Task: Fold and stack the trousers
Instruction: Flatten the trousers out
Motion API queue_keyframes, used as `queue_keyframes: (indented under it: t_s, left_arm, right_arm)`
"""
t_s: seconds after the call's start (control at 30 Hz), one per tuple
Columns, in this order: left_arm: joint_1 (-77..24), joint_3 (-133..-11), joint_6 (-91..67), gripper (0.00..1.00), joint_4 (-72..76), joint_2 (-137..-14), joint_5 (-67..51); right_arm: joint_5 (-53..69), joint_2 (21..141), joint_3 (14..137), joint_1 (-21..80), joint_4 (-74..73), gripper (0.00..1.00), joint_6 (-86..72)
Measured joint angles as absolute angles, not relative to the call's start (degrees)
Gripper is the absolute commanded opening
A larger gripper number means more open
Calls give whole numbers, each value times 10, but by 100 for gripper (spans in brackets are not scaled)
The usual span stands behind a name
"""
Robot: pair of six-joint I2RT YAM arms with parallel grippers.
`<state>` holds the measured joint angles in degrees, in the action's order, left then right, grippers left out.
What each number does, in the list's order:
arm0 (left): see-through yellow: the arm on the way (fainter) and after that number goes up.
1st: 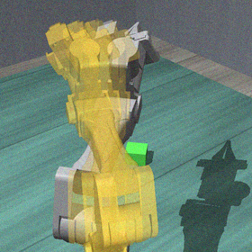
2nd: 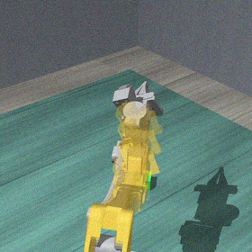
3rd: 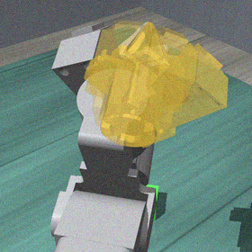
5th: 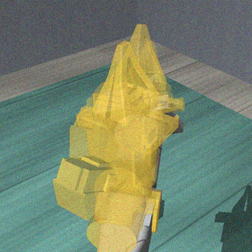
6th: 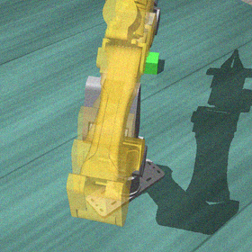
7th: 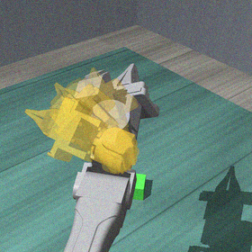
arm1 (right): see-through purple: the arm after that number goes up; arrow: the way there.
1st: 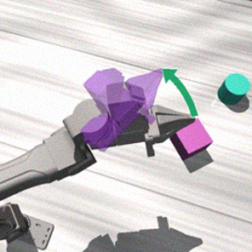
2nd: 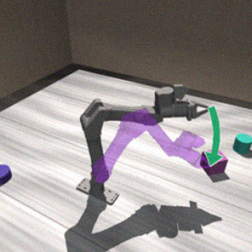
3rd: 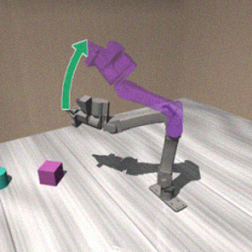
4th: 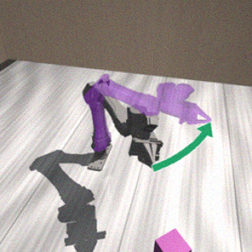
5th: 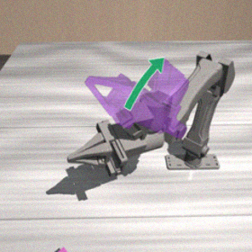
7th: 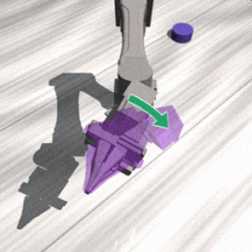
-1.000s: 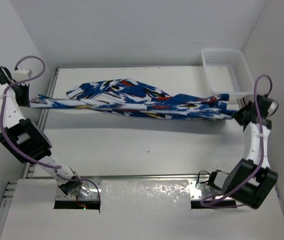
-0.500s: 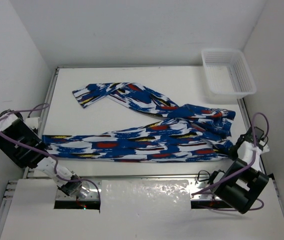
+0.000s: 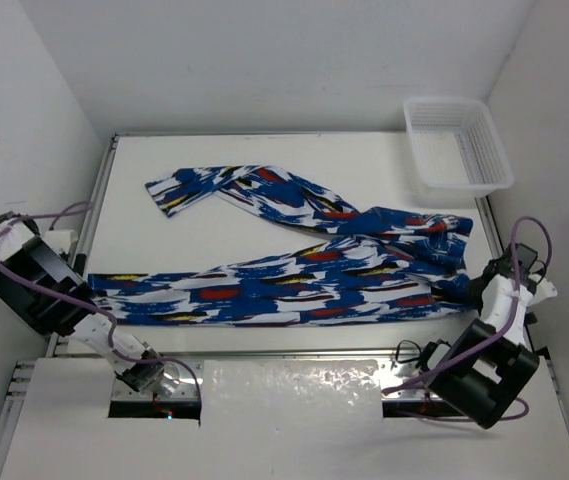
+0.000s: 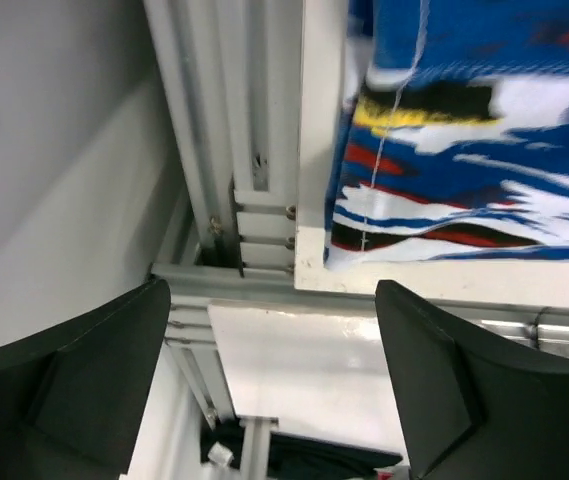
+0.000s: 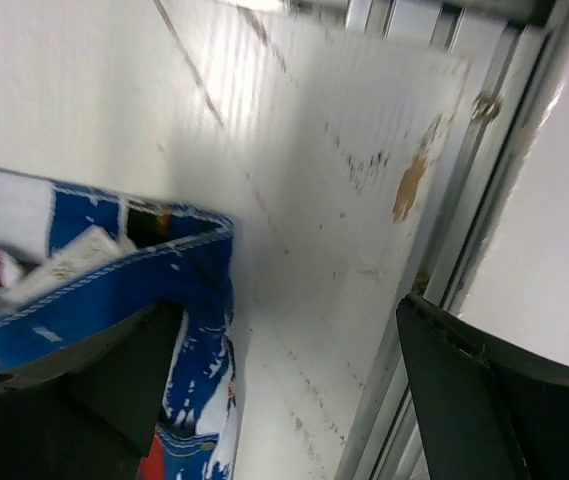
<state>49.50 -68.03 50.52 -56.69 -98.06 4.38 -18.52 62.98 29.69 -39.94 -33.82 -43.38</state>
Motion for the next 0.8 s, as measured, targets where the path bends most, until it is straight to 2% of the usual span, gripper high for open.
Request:
queue_keyframes:
  t_s: [0.1, 0.13, 0.23, 0.33, 0.4, 0.47, 0.5, 0.6, 0.67, 0.7, 0.77, 0.8]
  left_arm:
    - [488, -759, 498, 78, -604, -988, -1]
    - [479, -788, 494, 70, -608, -988, -15]
    - [411, -835, 478, 56, -587, -976, -29]
    - [316, -834, 462, 54, -573, -973, -27]
    - [283, -825, 453, 55, -572, -984, -27]
    - [287, -805, 446, 62, -570, -1002, -9]
    - [297, -793, 445, 69, -568, -1010, 1]
    - [334, -751, 447, 76, -557, -1028, 34]
    - [351, -731, 448, 76, -553, -1032, 50]
    - [353, -724, 448, 76, -550, -1034, 55]
    - [351, -712, 450, 76, -534, -1035, 61]
    - [349, -704, 450, 73, -523, -1037, 62]
  right_arm:
    - [-216, 628, 347, -382, -351, 86, -426]
    - [-225, 625, 363, -371, -351, 85, -422]
    - [-262, 600, 407, -317, -342, 84, -406]
    - [-282, 559, 435, -277, -324, 83, -384]
    - [-286, 534, 444, -269, -306, 79, -362]
    - [-286, 518, 446, -257, -293, 74, -344]
    - [-283, 514, 445, -248, -290, 73, -339]
    - [-252, 503, 421, -215, -270, 67, -332]
    - [-232, 499, 388, -199, -270, 61, -334]
    - [-223, 498, 372, -195, -274, 55, -335]
    - [-207, 498, 337, -190, -277, 52, -339]
    - [-200, 498, 320, -189, -276, 49, -340]
